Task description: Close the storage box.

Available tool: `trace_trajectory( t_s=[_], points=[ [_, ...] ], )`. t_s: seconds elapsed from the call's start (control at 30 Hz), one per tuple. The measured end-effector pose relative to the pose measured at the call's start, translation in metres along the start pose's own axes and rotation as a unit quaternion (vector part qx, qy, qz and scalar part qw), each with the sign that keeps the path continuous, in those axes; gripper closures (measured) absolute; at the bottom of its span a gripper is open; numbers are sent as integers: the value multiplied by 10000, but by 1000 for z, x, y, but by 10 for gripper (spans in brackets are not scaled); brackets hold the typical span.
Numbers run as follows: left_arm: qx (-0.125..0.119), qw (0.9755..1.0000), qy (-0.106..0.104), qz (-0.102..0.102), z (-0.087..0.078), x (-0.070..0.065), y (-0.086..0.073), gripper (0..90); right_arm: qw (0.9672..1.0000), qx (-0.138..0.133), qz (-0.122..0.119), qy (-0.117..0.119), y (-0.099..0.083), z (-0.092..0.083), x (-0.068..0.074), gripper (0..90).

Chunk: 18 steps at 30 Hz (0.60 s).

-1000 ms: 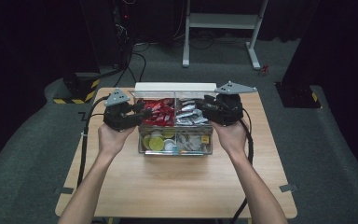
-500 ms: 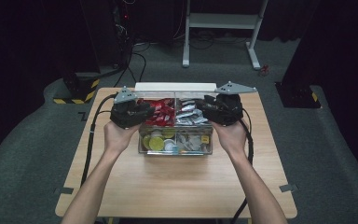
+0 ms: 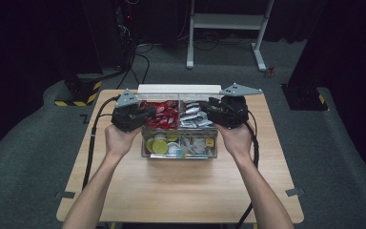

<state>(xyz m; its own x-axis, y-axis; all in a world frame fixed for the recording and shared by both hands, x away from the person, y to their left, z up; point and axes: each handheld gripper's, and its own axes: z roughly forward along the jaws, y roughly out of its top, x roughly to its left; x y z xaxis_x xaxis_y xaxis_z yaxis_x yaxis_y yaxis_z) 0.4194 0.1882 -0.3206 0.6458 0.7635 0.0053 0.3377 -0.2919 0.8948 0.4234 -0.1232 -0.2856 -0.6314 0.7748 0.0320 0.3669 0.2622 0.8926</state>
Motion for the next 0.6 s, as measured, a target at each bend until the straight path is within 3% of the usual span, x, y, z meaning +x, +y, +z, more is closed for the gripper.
trace_trajectory(
  t_s=[0.23, 0.47, 0.6],
  points=[
    [3, 10000, -3, 8, -9, 0, 0, 851, 10000, -2, 7, 2, 0, 0, 0, 594],
    [-53, 9998, -113, 161, -25, -6, 0, 861, 10000, 3, 9, 0, 0, 0, 0, 594],
    [-124, 9997, -200, 112, -33, -5, -3, 862, 10000, -5, 18, 1, 0, 0, 0, 593]
  ],
)
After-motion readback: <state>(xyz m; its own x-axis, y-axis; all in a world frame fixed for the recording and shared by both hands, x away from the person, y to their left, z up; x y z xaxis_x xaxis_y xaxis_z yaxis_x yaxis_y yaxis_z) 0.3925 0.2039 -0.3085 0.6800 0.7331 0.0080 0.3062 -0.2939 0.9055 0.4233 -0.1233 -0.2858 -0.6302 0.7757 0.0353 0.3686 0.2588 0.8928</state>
